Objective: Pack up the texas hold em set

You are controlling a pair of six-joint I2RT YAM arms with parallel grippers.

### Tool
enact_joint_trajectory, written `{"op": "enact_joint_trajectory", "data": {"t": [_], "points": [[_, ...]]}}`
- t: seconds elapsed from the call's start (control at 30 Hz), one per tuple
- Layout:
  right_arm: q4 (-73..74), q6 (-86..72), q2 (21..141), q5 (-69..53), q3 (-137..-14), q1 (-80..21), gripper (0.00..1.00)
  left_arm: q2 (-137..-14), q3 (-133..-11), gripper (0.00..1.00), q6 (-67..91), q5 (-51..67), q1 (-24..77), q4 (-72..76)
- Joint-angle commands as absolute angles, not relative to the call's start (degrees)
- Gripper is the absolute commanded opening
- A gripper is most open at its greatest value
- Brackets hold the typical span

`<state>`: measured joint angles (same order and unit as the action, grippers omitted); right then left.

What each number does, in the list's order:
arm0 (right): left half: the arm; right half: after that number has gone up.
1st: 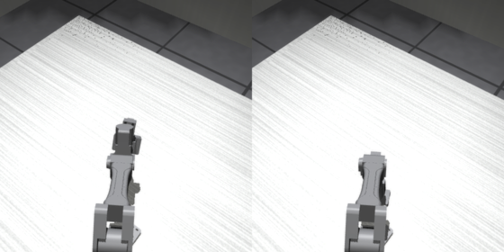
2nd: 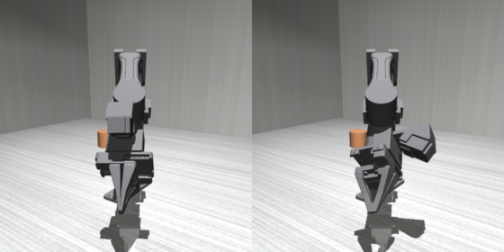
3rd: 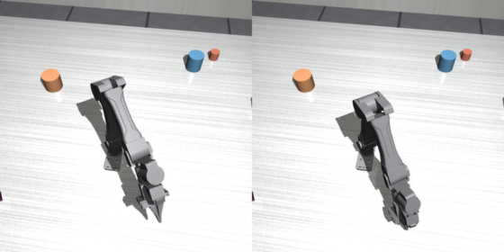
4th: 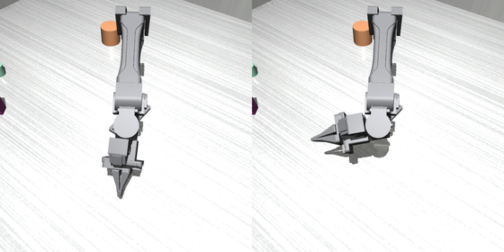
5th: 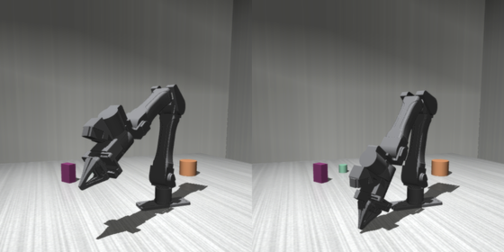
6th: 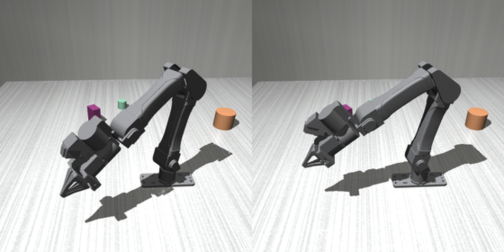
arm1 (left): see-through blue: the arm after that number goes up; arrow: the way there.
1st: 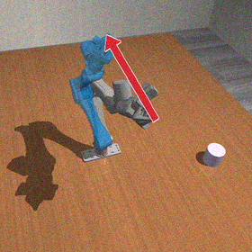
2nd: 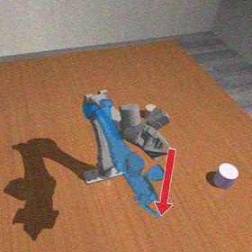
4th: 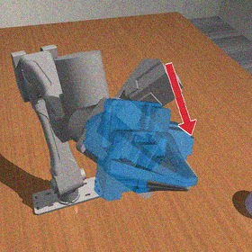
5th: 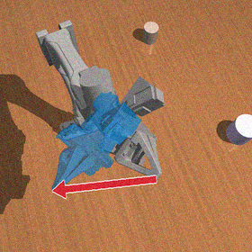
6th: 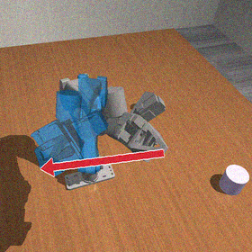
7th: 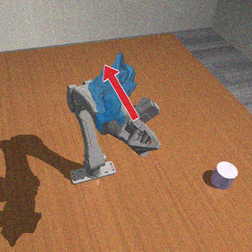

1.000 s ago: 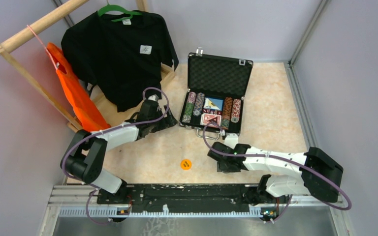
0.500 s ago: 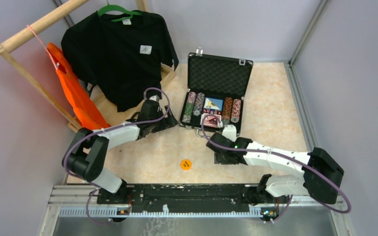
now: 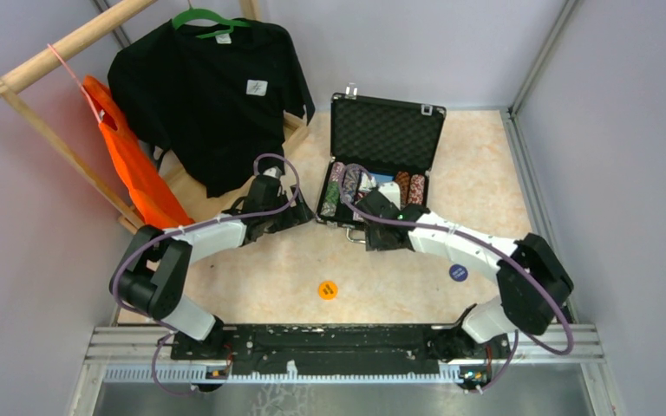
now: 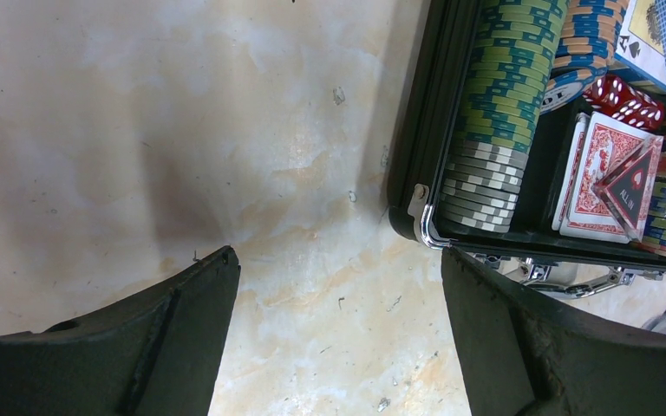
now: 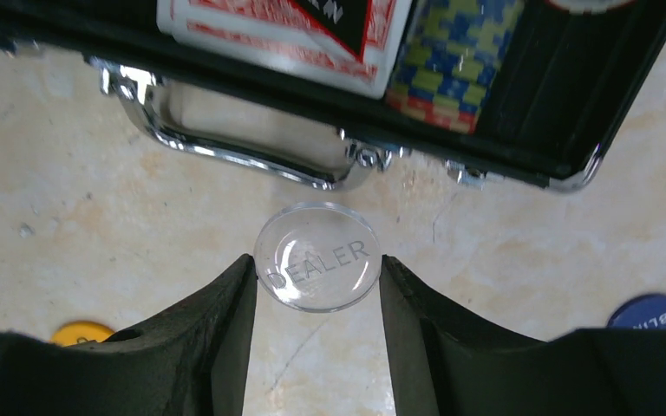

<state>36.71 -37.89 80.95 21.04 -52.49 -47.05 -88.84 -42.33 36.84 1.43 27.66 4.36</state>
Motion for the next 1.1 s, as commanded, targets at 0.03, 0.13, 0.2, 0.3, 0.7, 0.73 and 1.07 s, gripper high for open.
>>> {"op": "enact_joint_trajectory", "data": {"t": [0.03, 0.13, 0.2, 0.3, 0.7, 0.73, 1.07], "points": [[33.1, -30.5, 86.7, 20.1, -61.7, -43.2, 0.43, -89.4, -43.8, 0.91, 36.7, 2.6, 28.0, 5.6], [32.9, -28.3, 90.2, 19.9, -65.8, -41.4, 0.43, -89.3, -43.8, 0.91, 36.7, 2.8, 28.0, 5.4], [32.6, -27.0, 92.2, 19.4, -68.0, -40.1, 0.43, -89.2, -43.8, 0.91, 36.6, 2.8, 28.0, 5.5], [32.6, -25.3, 95.2, 18.7, -71.7, -38.0, 0.43, -89.2, -43.8, 0.90, 36.5, 2.6, 28.0, 5.4], [31.7, -20.6, 108.3, 14.6, -84.1, -29.6, 0.43, -89.6, -44.0, 0.91, 36.2, 2.4, 27.9, 5.4], [31.6, -20.4, 109.4, 14.3, -84.8, -29.1, 0.43, -89.8, -44.1, 0.91, 36.1, 2.2, 27.9, 5.3], [33.1, -17.8, 115.8, 13.8, -93.4, -27.0, 0.35, -90.8, -44.6, 0.91, 35.2, 0.6, 27.9, 4.8]]}}
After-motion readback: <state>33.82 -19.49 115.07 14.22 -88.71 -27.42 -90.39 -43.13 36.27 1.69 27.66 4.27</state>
